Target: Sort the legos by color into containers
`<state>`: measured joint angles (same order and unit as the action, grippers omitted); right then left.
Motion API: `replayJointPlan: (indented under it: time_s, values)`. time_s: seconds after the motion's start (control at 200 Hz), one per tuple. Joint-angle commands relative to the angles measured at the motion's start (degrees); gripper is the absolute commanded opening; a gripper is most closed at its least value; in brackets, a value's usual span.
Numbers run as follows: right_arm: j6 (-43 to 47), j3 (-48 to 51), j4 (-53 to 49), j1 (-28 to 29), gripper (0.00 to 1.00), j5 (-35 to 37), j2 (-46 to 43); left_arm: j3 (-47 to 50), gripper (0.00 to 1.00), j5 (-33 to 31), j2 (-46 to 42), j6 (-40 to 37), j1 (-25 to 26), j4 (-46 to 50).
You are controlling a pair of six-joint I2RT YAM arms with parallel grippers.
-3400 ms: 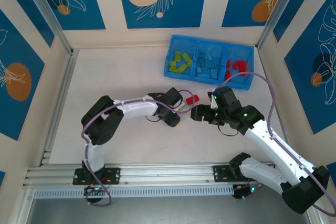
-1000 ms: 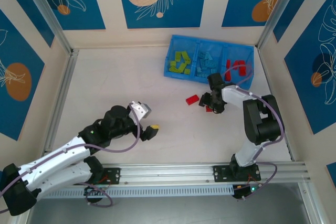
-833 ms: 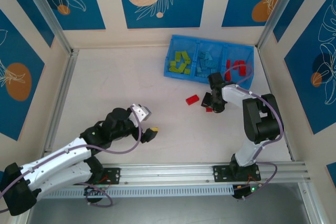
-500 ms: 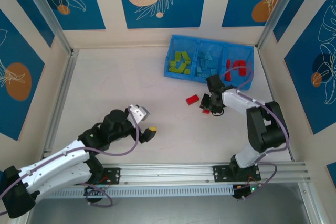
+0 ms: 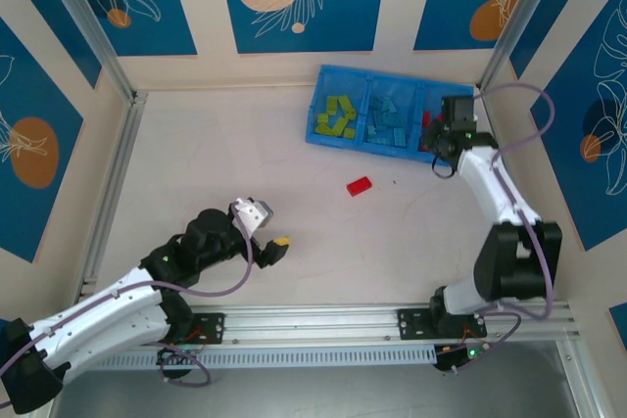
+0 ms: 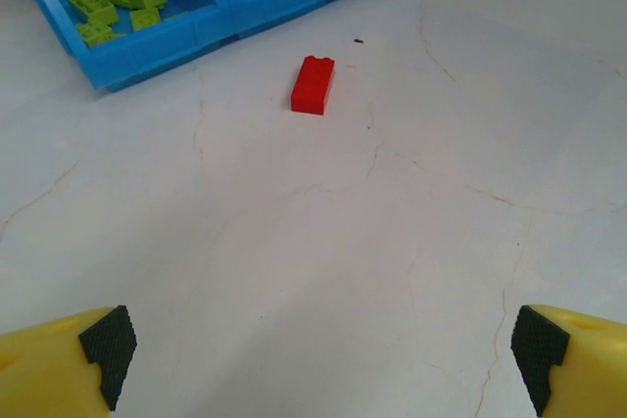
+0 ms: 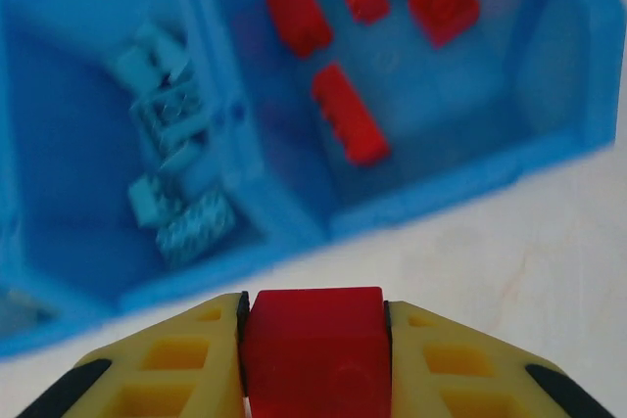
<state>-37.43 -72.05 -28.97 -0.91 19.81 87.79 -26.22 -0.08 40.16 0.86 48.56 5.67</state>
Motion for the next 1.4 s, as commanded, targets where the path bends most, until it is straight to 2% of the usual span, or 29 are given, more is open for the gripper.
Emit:
replayJointPlan:
  time_s: [0.0,0.085,0.18,0.27,0.445,0.535,0.67,0.765,0.86,0.945,1.05,1.195,1.395]
  values:
    - [2.12,-10.58,-3.06,-3.00,0.29,1.36,10.86,1.08,1.00,-0.73,-1.59,-1.73,0.32,-0.87]
    - [2.49,-21.46,-8.10,-4.34,0.35,1.46,19.01,1.17,1.00,-0.63,-1.75,-2.31,0.28,-0.44]
    - [2.07,-31.67,-15.17,-4.54,0.60,3.84,25.53,1.11,1.00,-0.92,-1.61,-2.60,0.36,-0.16]
    - [1.99,-35.61,-19.05,-4.16,0.65,4.10,26.59,1.08,1.00,-1.23,-1.74,-2.69,0.38,0.13]
    - [2.01,-26.72,-16.10,-1.45,0.68,1.28,16.64,1.48,1.00,-0.54,-2.19,-1.62,0.31,-0.97]
    - [2.27,-18.89,-13.15,1.10,0.67,-3.52,9.23,1.21,1.00,-0.54,-2.19,-1.31,0.33,-0.76]
    - [2.20,-7.39,-9.72,9.47,0.68,-6.16,-0.58,1.25,1.00,-0.53,-2.54,-1.30,0.31,-0.58]
    - [3.09,-2.75,-8.74,16.97,0.69,-6.15,-3.52,1.44,1.00,-0.47,-2.46,-1.30,0.32,-0.75]
    - [5.14,-1.59,-10.01,23.53,0.70,-2.93,-2.42,1.61,1.00,-0.16,-2.22,-1.31,0.35,-1.23]
    - [4.16,-1.27,-11.33,26.87,0.76,0.12,0.88,1.61,1.00,0.03,-1.84,-1.30,0.36,-1.41]
    - [-0.85,-1.33,-12.07,28.66,0.79,1.63,5.53,1.55,1.00,-0.51,-1.60,-1.43,0.31,-1.15]
    - [-14.96,-3.97,-15.03,29.52,0.80,2.30,13.35,1.61,1.00,-1.33,-1.58,-1.74,0.31,-0.85]
    - [-24.77,-7.06,-16.18,28.78,0.81,5.49,22.24,1.55,1.00,-1.94,-1.25,-2.01,0.33,-0.50]
